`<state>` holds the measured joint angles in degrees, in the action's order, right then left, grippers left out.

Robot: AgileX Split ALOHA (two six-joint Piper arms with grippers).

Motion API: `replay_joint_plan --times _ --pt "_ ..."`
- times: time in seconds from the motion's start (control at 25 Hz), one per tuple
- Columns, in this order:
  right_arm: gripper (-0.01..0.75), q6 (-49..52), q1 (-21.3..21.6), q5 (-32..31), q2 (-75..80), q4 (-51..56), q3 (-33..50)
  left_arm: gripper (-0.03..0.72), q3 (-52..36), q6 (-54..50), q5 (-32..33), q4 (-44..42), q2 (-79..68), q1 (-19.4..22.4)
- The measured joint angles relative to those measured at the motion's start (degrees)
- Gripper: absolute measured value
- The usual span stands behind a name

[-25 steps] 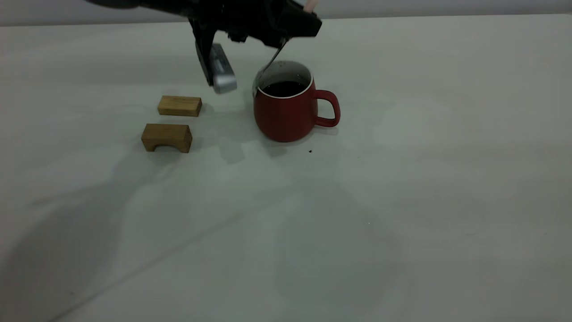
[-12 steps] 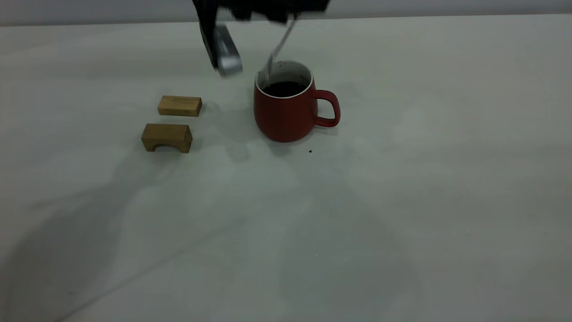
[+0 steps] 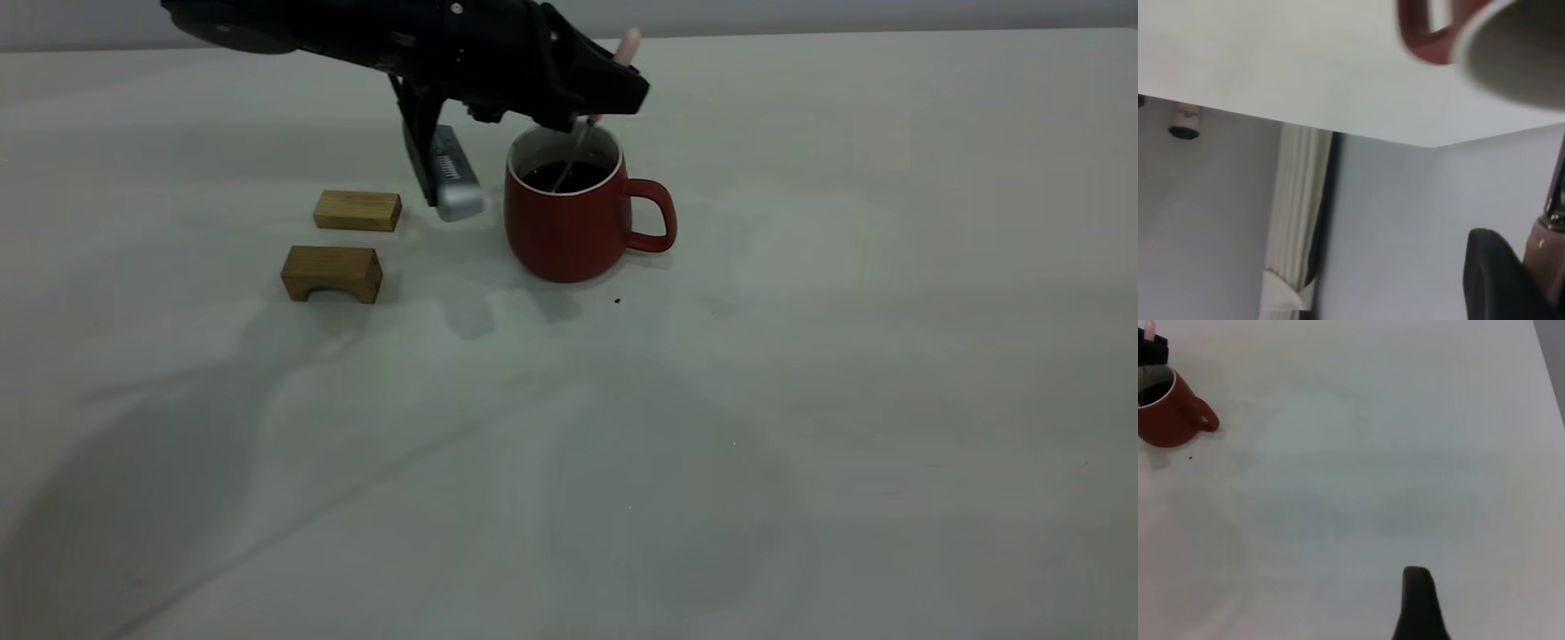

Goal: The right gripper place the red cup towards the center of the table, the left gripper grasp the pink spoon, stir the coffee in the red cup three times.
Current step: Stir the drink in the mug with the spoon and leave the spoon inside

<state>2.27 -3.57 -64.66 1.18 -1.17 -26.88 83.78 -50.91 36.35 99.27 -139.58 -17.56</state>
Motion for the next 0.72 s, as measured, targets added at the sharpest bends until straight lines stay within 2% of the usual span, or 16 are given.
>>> replay_joint_plan --times 0.12,0.28,0.4,0.56,0.72 --pt "0.591 0.0 0.0 0.0 0.0 0.0 0.0 0.129 0.42 0.0 -1.21 0.06 0.0 1.45" --pt "0.591 0.0 0.0 0.0 0.0 0.0 0.0 0.129 5.3 0.0 -2.29 0.33 -2.73 0.98" --pt "0.591 0.0 0.0 0.0 0.0 0.0 0.0 0.129 9.11 0.0 -0.84 0.32 -5.7 -0.56" --pt "0.591 0.0 0.0 0.0 0.0 0.0 0.0 0.129 9.63 -2.26 3.68 -1.31 -6.59 -1.85" --pt "0.591 0.0 0.0 0.0 0.0 0.0 0.0 0.129 8.14 -9.24 6.06 -7.01 -4.93 -0.6"
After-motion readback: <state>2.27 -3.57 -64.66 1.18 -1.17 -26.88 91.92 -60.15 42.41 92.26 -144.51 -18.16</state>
